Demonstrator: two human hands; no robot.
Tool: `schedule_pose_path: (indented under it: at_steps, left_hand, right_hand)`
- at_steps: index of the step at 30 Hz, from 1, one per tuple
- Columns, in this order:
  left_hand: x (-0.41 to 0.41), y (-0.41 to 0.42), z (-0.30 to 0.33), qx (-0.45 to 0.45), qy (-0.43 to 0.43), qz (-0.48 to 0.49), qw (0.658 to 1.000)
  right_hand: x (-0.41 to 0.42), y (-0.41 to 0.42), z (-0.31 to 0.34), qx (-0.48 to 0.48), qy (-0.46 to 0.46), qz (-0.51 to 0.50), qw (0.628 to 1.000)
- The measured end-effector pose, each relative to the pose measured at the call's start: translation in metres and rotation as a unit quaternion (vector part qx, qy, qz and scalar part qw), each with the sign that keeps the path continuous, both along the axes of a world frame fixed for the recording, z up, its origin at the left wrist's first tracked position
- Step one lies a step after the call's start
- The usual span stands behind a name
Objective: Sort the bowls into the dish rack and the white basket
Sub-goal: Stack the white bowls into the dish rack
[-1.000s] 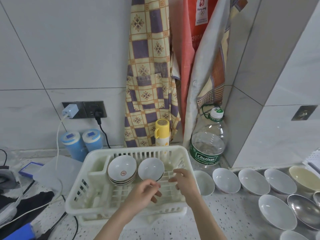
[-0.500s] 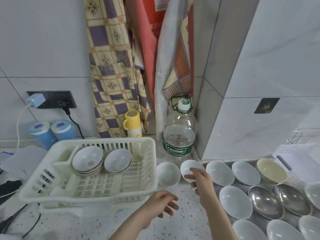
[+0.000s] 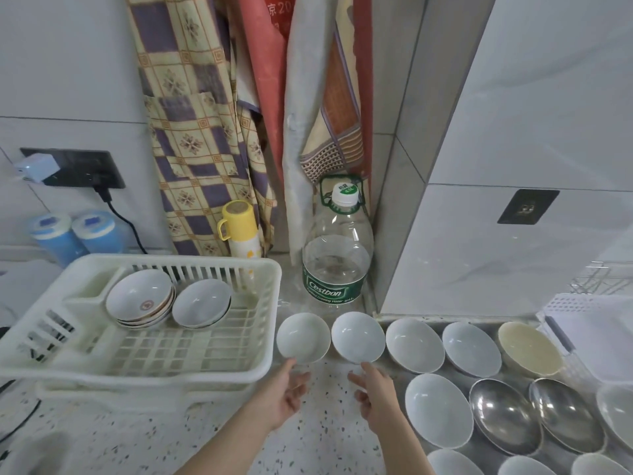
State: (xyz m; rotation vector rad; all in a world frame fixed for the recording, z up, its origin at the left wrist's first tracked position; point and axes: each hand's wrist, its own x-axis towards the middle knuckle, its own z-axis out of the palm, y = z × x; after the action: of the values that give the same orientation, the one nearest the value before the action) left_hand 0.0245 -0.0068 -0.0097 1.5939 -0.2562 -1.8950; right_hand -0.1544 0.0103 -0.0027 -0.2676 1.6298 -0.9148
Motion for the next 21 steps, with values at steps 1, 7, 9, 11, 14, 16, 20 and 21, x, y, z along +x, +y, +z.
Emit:
schedule_pose_path:
  at_steps: [1, 7, 9, 11, 14, 16, 20, 21]
  left_hand:
    - [-0.001, -0.002, -0.002, -0.007, -0.004, -0.002, 1.0]
    - [-0.01, -0.004, -0.014, -0.048, -0.047, 0.002, 0.998]
    - [-0.011, -0.006, -0.017, -0.053, -0.045, 0.017, 0.997]
    - [-0.011, -0.008, -0.019, -0.059, -0.047, 0.023, 0.997]
    - [-0.011, -0.012, -0.022, -0.063, -0.052, 0.023, 0.996]
    - [-0.011, -0.014, -0.023, -0.062, -0.049, 0.023, 0.997]
    - [-0.01, -0.018, -0.021, -0.06, -0.054, 0.014, 0.997]
    - [-0.009, -0.018, -0.02, -0.06, -0.061, 0.012, 0.996]
  right_hand:
    - [0.0, -0.003, -0.001, -0.002, -0.001, -0.001, 1.0]
    - [-0.001, -0.021, -0.012, -0.027, 0.002, -0.024, 0.999]
    - [0.0, -0.024, -0.016, -0.029, 0.005, -0.031, 0.999]
    - [0.0, -0.025, -0.021, -0.032, 0.013, -0.046, 0.998]
    - [0.0, -0.024, -0.023, -0.04, 0.041, -0.072, 0.996]
    - [0.001, -0.02, -0.023, -0.043, 0.05, -0.083, 0.994]
    - [0.002, -0.01, -0.016, -0.042, 0.043, -0.096, 0.994]
    - [0.002, -0.007, -0.014, -0.042, 0.041, -0.1, 0.993]
